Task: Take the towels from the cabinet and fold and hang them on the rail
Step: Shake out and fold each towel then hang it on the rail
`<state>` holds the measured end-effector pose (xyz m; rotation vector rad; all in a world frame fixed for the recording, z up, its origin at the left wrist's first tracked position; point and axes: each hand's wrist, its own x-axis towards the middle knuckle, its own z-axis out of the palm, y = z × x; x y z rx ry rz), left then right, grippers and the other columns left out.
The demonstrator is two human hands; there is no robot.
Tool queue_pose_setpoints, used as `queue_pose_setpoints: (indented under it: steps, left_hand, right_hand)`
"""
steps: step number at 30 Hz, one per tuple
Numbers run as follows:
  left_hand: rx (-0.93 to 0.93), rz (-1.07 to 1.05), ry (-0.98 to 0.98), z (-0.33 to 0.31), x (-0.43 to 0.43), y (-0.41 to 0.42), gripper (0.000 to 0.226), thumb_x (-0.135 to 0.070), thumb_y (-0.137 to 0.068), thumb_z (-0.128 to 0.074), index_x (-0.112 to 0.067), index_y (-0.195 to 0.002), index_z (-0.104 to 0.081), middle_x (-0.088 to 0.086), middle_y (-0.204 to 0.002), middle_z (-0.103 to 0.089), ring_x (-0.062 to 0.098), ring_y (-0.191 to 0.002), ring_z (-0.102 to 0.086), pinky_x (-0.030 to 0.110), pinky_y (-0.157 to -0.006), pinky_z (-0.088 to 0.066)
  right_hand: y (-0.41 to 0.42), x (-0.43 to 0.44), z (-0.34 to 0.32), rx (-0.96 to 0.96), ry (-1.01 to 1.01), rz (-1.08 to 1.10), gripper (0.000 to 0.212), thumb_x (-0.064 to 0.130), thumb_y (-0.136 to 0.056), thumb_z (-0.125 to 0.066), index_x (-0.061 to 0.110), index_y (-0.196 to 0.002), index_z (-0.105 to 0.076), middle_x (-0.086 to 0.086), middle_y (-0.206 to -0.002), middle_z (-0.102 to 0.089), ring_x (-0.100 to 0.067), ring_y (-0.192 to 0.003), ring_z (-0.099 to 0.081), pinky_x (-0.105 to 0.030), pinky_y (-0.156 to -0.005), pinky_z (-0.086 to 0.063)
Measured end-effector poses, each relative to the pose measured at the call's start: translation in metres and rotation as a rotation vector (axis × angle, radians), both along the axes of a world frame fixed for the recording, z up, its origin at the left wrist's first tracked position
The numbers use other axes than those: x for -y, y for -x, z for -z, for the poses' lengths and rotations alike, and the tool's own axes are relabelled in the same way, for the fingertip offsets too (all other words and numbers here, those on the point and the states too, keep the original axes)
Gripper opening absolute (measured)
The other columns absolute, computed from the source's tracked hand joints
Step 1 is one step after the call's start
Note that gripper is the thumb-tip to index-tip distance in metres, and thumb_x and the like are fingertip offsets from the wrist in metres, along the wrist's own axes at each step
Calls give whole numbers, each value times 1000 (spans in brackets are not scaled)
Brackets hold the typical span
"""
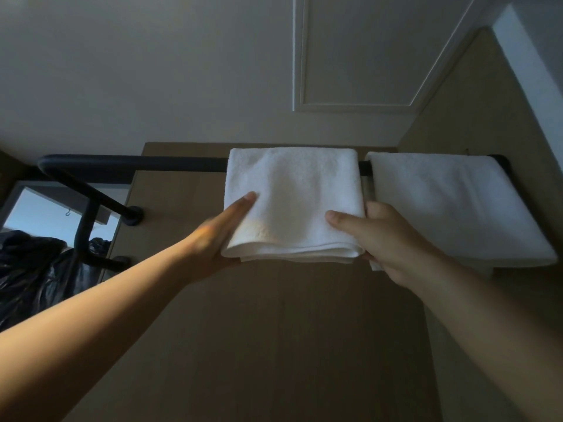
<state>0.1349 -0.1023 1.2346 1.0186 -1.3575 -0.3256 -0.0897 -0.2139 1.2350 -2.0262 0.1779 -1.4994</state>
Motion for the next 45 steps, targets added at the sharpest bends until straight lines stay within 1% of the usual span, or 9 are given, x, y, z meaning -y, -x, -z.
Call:
queue_pose_setpoints:
  steps: [6,10,15,25,31,33,35,38,45]
  left_hand:
    - [-75,107,1,6,2,-1,63,-67,-66,-75,-25,-113,-72,6,-115,-72,27,-106,-69,38,-78,-58]
    - [-120,90,19,9,0,-5,72,-60,-65,-81,-16,-119,-66,9,-116,-71,28,-105,-69,37,-78,-58]
    - [-114,65,37,9,-5,-3,71,-53,-66,-82,-7,-117,-64,10,-110,-73,25,-99,-71,33,-73,-59]
    - [-25,-46,80,7,-1,-3,46,-49,-67,-83,-7,-86,-78,15,-102,-74,27,-92,-73,33,-73,-60]
    - [-52,33,89,10,2,-4,38,-45,-61,-86,-13,-81,-80,12,-96,-75,20,-83,-74,24,-64,-57]
    - [-76,21,103,10,1,-5,36,-43,-63,-87,-11,-78,-80,13,-96,-75,21,-84,-74,25,-65,-57]
    - [-78,6,104,10,-1,-6,38,-46,-63,-83,-11,-78,-80,12,-95,-76,21,-83,-74,25,-65,-57]
    - [-87,-13,113,12,-1,-7,49,-50,-61,-82,-5,-80,-79,11,-90,-75,19,-77,-73,24,-62,-56]
    - [111,-163,151,19,-1,-14,52,-59,-56,-85,-16,-85,-79,8,-93,-76,19,-84,-74,25,-68,-58]
  right_hand:
    - [-22,-15,-16,99,-95,-67,38,27,-96,-60,15,-130,-53,-4,-116,-64,-22,-104,-63,-43,-94,-54]
    - [-23,-7,-7,62,0,41,33,29,-96,-60,16,-125,-56,0,-108,-66,-16,-95,-64,-34,-85,-55]
    - [-9,10,5,8,14,97,22,26,-94,-63,9,-108,-59,-6,-95,-66,-12,-64,-67,-13,-44,-46]
    - [-14,33,24,88,68,216,20,29,-96,-60,11,-89,-63,-6,-82,-69,-4,-52,-65,-11,-45,-43]
    - [-17,37,28,53,106,375,42,38,-94,-60,2,-73,-57,-5,-64,-53,-18,-57,-52,-25,-49,-34]
    - [-18,39,27,45,80,335,46,41,-94,-59,-4,-84,-63,-12,-72,-62,-24,-65,-60,-29,-55,-42]
    - [-18,41,27,18,15,211,44,43,-95,-57,0,-95,-66,-16,-92,-70,-28,-85,-67,-38,-78,-54]
    - [-15,42,29,-4,-130,-77,32,42,-94,-58,12,-100,-67,-8,-106,-71,-22,-101,-67,-43,-100,-50]
    - [-13,37,41,45,43,81,34,38,-91,-63,4,-97,-66,-19,-97,-70,-34,-92,-68,-56,-88,-54]
